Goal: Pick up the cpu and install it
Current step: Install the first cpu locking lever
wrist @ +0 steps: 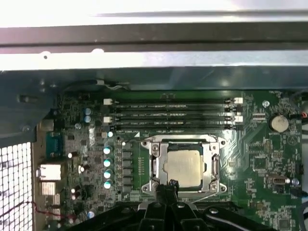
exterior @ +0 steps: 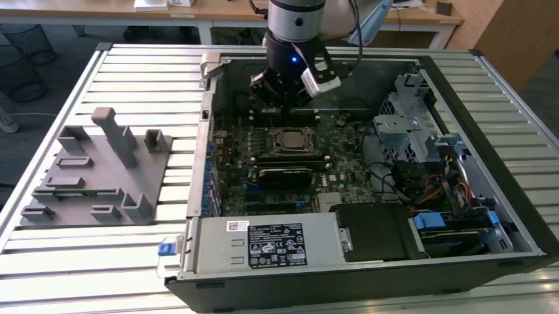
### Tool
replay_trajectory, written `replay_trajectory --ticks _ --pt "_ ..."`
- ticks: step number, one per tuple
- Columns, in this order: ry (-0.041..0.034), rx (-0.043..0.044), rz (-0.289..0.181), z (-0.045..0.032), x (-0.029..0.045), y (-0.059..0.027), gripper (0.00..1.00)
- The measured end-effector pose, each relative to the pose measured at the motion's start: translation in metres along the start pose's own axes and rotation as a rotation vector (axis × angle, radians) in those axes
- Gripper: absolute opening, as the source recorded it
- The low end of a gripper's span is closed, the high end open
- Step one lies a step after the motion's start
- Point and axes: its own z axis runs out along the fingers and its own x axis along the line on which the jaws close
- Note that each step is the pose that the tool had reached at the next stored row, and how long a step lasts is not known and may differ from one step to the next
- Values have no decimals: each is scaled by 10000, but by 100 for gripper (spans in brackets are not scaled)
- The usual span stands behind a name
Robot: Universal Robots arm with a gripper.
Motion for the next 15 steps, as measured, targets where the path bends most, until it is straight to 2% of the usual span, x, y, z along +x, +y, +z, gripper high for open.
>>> replay_trajectory --ticks 3,4,5,7,8,11,15 --pt "-2 13 -515 10 1 -1 11" --pt "-27 14 -589 13 2 -1 11" --pt "-113 12 -602 15 8 -2 11" --pt "-348 -4 -615 21 20 -2 11" --pt "-405 -12 -635 24 25 -2 11" --pt "-413 -30 -809 25 39 -1 11" --pt "-410 -32 -1458 28 40 -2 11"
